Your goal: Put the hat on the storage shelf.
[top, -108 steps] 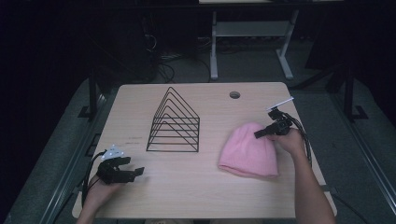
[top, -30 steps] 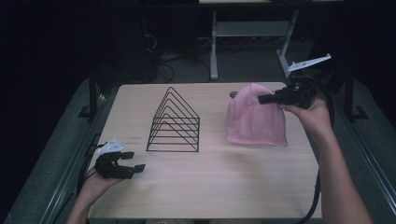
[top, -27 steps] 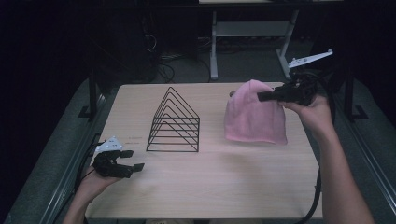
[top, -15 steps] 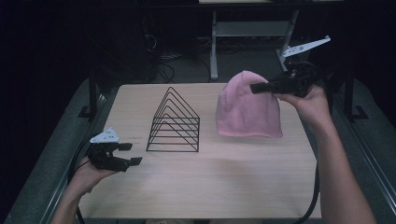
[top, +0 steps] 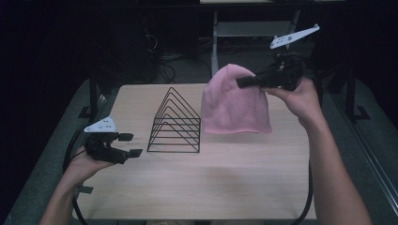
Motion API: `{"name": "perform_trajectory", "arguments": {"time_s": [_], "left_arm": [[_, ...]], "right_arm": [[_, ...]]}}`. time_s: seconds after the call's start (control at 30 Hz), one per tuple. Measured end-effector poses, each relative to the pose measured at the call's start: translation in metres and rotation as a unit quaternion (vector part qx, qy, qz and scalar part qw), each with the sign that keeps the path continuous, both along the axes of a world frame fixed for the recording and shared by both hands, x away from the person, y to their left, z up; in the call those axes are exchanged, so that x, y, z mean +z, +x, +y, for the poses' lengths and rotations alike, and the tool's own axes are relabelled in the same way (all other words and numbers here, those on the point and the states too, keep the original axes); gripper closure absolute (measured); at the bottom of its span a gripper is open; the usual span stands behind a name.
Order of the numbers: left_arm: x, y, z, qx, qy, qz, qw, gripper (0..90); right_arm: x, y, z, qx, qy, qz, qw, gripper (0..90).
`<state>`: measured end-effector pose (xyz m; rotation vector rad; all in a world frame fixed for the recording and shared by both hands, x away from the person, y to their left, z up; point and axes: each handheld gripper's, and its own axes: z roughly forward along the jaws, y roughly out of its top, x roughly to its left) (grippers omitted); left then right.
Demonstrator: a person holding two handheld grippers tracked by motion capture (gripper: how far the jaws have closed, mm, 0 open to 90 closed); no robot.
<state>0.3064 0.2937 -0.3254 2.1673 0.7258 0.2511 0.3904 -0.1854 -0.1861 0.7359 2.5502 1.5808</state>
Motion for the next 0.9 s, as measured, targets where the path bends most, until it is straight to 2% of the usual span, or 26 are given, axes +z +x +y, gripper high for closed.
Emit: {"name": "perform_trajectory", "arguments": {"time_s": [0.3,0.47,0.63,0.7,0.9], "left_arm": [[0.030,0.008,-0.017,-0.033,-0.005,-0.014,0.9994,27.1],[0.038,0.011,-0.023,-0.042,-0.007,-0.015,0.9990,27.1],[0.047,0.013,-0.029,-0.053,-0.017,-0.018,0.9983,27.1],[0.050,0.015,-0.030,-0.059,-0.015,-0.019,0.9980,27.3],[0.058,0.018,-0.034,-0.071,-0.027,-0.018,0.9970,29.5]], "right_arm": [[0.016,-0.005,0.026,0.033,0.012,-0.013,0.9993,77.4],[0.021,-0.006,0.039,0.047,0.012,-0.017,0.9987,77.3],[0.027,-0.005,0.059,0.066,0.008,-0.020,0.9976,77.3],[0.028,-0.004,0.066,0.072,0.006,-0.023,0.9971,77.3],[0.029,-0.002,0.083,0.086,0.006,-0.022,0.9961,77.3]]}}
